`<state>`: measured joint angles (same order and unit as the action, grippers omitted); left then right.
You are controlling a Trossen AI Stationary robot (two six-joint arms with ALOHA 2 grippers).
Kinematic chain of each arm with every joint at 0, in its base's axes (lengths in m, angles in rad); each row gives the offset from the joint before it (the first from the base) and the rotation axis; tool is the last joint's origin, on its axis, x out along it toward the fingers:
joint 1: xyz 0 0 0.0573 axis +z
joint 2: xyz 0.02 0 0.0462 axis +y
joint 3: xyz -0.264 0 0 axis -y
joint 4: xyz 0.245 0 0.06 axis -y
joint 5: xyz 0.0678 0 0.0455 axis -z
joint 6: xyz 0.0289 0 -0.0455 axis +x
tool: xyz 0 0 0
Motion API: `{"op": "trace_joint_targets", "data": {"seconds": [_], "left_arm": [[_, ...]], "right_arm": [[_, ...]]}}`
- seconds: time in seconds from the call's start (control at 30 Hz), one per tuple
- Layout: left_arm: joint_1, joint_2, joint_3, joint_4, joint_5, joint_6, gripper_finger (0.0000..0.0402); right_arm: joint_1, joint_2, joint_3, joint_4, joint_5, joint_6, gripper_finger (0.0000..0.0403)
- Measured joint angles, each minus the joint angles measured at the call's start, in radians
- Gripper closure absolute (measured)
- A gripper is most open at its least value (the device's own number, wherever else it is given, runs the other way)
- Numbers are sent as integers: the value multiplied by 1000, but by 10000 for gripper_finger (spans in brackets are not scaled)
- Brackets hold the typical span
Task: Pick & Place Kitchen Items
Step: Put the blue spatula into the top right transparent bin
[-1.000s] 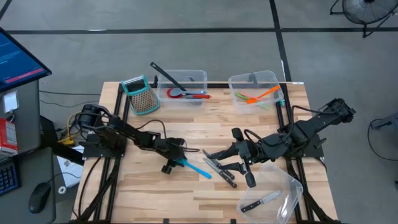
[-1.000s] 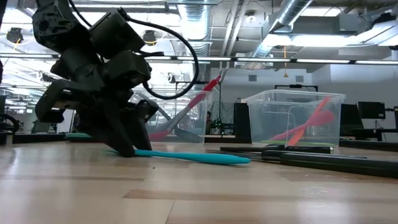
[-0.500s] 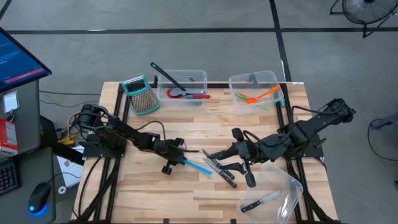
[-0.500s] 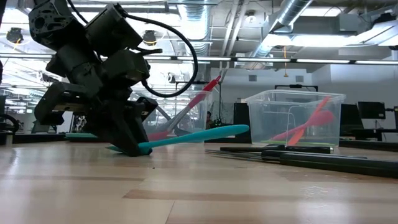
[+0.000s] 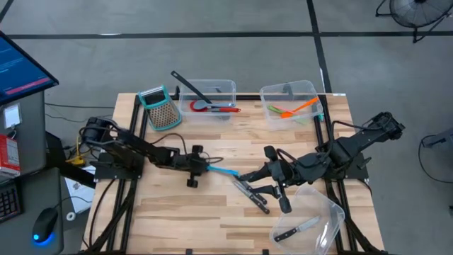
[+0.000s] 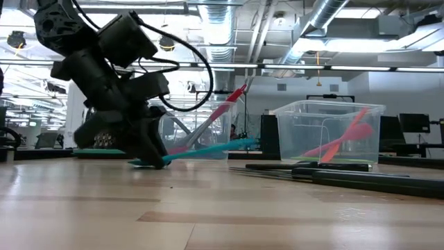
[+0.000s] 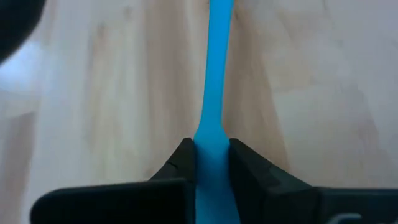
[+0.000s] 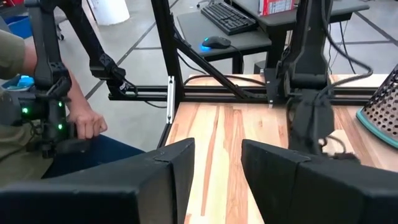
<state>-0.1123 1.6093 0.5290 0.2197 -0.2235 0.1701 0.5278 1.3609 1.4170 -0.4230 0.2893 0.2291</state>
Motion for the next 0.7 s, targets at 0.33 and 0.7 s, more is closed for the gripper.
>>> {"op": "trace_joint_targets", "data": {"seconds": [0.33,0.7], "left_arm": [[77,-81,4,1,20,-5,395],[93,-137,6,-4,25,34,398]], "right_arm": [[0,0,1,-108,34,53,274],[-17,30,2,-390,277,293,273]]}}
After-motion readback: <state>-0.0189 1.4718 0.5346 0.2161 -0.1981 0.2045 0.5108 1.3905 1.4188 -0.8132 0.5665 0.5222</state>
